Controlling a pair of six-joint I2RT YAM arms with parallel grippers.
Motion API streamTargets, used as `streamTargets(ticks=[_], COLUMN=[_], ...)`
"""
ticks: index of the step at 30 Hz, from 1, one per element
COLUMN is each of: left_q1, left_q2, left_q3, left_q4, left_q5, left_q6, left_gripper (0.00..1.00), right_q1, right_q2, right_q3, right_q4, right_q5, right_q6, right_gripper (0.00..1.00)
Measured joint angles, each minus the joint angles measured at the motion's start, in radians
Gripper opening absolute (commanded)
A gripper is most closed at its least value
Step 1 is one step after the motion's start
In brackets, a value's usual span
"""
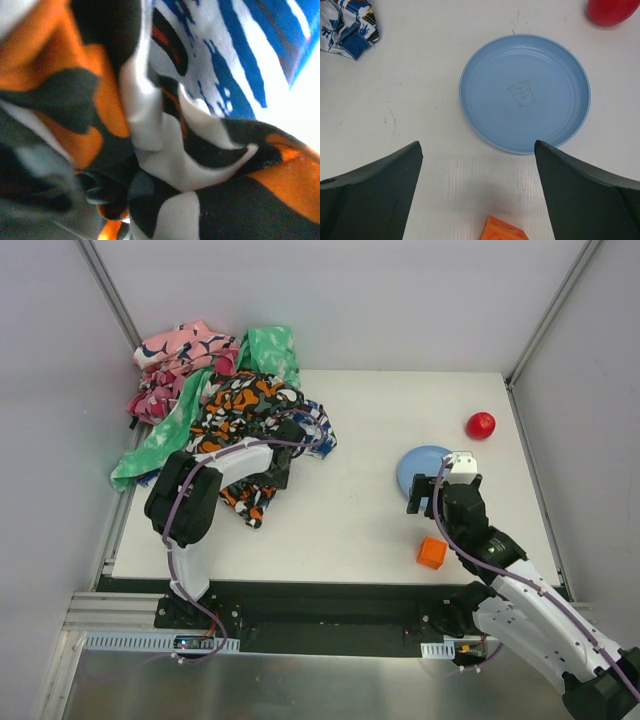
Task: Pick out a specific cloth from the pile
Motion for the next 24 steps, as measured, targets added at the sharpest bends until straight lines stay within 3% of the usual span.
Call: streamTargets(ticks=[1,7,12,18,24], left_q1=[0.003,0.023,0.089,0.208,0.326], left_q2=[0.014,0.071,0.047,-0.051,-0.071], left_q3=[0.013,0.095,0.250,0.535,0.678], left_q4=[-0.010,-0.091,-0.190,-0.211,-0.204], left_q5=[-0.006,-0.067,-0.080,-0.106,-0.082], left_q6=[-0.012,-0.047,-0.040,0.034,0.098], left_gripper=[0.01,0.00,0.00,0.00,0.00], right_q1=[0.000,0.000,0.000,0.068,0.208], right_q2=[-0.006,-0.019,0.057,0.421,0.843], right_q3=[-0.004,-0.013,-0.013,0.032,0.278], right_q4=[0.003,0.023,0.111,0.314,0.478], right_q5=[0.000,-0.016,-0.128,-0.298,-0.348], right_q6=[-0.001,-0.001,0.008,0.080,0.229], right_gripper=[0.96,0.96,0.96,0.96,0.97])
